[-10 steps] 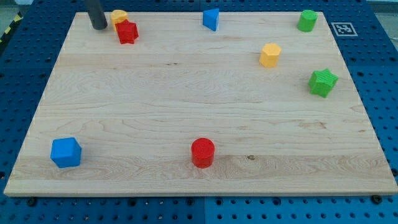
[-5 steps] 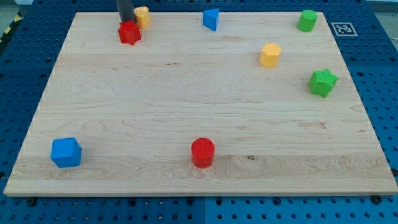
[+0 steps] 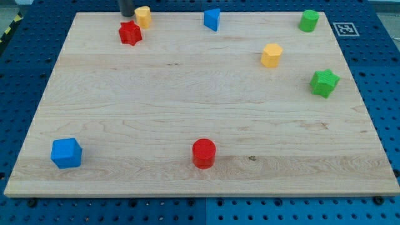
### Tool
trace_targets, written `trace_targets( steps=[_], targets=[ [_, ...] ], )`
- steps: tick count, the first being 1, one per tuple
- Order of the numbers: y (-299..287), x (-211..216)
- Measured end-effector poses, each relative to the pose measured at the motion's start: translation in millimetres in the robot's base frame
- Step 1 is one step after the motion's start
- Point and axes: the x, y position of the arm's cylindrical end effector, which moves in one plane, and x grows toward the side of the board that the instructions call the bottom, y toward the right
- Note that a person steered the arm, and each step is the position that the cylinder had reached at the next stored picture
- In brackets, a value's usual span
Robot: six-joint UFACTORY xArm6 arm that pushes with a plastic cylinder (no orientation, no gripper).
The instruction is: Push the yellow heart diagonally below the blue triangle
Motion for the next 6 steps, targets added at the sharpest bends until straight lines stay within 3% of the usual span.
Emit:
trace_targets(
  steps=[4, 6],
  targets=[
    [46.0, 16.1],
    [74.9, 51.3]
  ],
)
